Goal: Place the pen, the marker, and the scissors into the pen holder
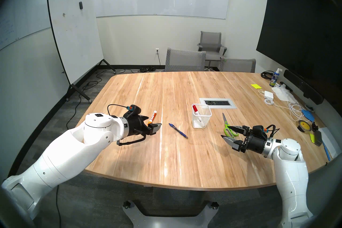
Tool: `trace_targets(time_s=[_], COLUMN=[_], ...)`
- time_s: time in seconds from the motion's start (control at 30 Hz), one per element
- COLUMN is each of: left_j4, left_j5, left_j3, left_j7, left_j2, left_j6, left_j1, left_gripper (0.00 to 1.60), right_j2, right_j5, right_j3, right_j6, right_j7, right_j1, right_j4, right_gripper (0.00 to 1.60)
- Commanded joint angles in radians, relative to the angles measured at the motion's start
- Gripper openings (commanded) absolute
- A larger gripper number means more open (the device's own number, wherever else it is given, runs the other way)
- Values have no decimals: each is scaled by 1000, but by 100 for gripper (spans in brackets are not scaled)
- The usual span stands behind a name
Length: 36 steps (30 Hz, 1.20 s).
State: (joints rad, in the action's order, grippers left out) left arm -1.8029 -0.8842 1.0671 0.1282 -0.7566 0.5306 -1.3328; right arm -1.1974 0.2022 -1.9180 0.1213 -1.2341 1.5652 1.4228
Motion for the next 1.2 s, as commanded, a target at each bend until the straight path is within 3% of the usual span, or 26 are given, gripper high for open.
trace_targets(time_s=[0.0, 0.53, 0.67, 1.17], left_j4=[47, 249, 338, 509], left_j5=[5, 109, 135, 191], left_j3=[3, -78, -110, -180], left_j7=[10, 26, 51, 100], left_j2=[-31, -163, -199, -256], left_j6=[6, 138, 150, 188], left_j1=[71, 244, 294, 404], left_gripper=[160, 160, 160, 160], right_j2=[-3, -5, -6, -8], right_j5=[5, 1, 0, -4], right_j3=[-1, -4, -4, -7], right_j6=[1, 1, 1, 2], right_j7=[1, -2, -3, -5], right_j1=[-11, -13, -13, -14], right_j4=[14, 13, 13, 13], right_gripper=[160, 160, 160, 160])
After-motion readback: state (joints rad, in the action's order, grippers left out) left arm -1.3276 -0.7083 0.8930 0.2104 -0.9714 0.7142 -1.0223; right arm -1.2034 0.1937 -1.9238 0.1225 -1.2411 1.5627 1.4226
